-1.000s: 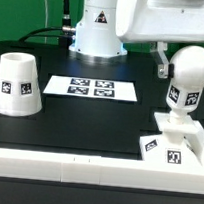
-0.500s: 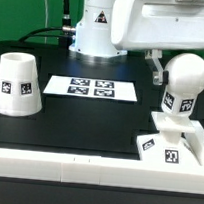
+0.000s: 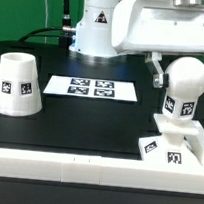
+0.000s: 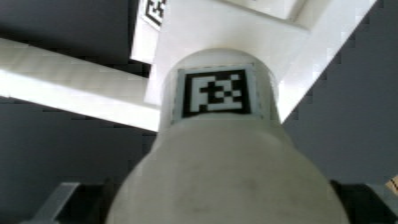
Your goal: Assemble lamp
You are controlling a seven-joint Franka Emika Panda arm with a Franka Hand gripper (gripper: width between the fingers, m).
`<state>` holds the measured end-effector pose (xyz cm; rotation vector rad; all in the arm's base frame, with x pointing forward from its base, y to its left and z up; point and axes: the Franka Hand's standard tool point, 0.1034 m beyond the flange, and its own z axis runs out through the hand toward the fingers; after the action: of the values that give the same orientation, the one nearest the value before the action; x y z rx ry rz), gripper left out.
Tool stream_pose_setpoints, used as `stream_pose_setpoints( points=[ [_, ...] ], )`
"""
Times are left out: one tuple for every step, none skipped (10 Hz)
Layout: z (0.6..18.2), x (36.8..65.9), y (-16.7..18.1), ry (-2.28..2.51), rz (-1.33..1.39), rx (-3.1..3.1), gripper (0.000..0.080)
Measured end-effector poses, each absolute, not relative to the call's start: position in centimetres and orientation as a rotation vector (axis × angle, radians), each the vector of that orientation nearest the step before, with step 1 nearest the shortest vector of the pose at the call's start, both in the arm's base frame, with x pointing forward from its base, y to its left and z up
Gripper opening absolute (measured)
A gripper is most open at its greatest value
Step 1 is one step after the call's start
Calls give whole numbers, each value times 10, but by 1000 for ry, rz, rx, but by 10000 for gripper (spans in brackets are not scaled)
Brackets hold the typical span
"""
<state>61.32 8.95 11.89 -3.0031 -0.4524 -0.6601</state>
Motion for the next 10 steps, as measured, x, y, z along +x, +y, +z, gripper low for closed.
stream_pose_setpoints(
  points=[
    [119, 613, 90, -452, -660, -3003, 577],
    [119, 613, 89, -452, -660, -3003, 676],
    [119, 613, 89, -452, -660, -3003, 676],
    [119, 613, 88, -455, -658, -3004, 694],
    [121, 612, 81, -464, -633, -3012, 694],
    [126, 612, 80, -465, -637, -3011, 698],
    [131, 609, 82, -472, -637, -3010, 698],
    [139, 608, 84, -477, -624, -3009, 698],
    [145, 609, 85, -478, -633, -3007, 698],
    [141, 607, 85, -479, -606, -3009, 698]
  ],
)
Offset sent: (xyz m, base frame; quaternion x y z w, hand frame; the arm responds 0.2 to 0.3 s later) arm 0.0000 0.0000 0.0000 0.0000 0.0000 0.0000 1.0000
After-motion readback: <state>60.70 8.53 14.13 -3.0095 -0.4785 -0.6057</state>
